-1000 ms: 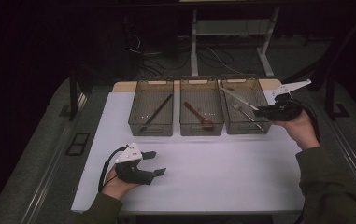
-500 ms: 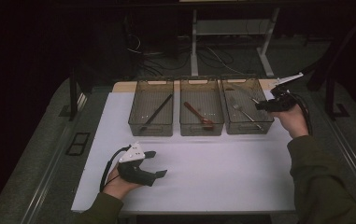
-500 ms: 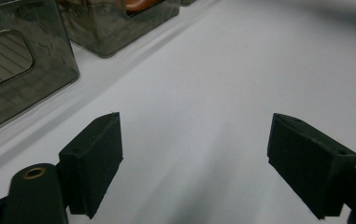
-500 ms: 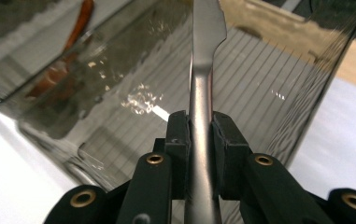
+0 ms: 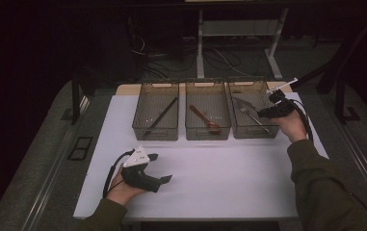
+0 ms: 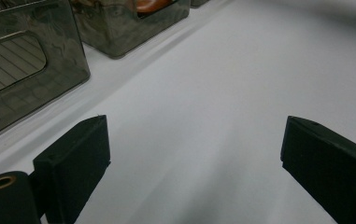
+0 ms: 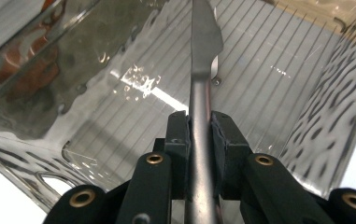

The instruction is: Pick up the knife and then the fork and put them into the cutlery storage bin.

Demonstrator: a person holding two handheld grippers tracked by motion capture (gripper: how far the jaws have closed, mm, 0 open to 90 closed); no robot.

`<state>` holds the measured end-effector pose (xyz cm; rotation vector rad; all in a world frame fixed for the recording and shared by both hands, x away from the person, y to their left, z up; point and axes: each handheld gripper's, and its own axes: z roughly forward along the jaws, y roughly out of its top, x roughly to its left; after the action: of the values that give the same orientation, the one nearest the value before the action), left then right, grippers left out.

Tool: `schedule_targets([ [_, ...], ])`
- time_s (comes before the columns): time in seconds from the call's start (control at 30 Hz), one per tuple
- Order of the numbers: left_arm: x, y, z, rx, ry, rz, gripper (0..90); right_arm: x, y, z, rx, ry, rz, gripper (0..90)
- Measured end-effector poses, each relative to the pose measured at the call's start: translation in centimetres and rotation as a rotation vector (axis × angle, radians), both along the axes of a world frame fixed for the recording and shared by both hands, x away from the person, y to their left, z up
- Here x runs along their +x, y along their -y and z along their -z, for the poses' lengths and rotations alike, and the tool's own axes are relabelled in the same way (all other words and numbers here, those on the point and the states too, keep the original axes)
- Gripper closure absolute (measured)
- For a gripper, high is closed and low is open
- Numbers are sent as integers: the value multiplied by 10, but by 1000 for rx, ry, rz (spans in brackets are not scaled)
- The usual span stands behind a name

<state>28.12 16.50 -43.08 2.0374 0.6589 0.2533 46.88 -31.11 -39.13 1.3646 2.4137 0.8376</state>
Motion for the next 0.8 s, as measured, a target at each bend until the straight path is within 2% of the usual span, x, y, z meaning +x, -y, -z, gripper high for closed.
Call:
schedule_targets([
  [0.27,0,0,0,0,0,2,72,0,-2,5,17,-2,-2,754],
  [0.33,0,0,0,-1,1,3,73,0,-1,3,50,9,0,734],
  [0.47,0,0,0,0,2,5,72,-2,-1,-4,66,43,2,687],
  [0.6,0,0,0,0,3,4,72,-4,0,-8,84,58,3,602],
  [0.7,0,0,0,3,5,3,67,-4,2,-9,92,67,5,499],
  [0.8,0,0,0,1,2,-1,62,-5,4,-9,129,72,10,448],
])
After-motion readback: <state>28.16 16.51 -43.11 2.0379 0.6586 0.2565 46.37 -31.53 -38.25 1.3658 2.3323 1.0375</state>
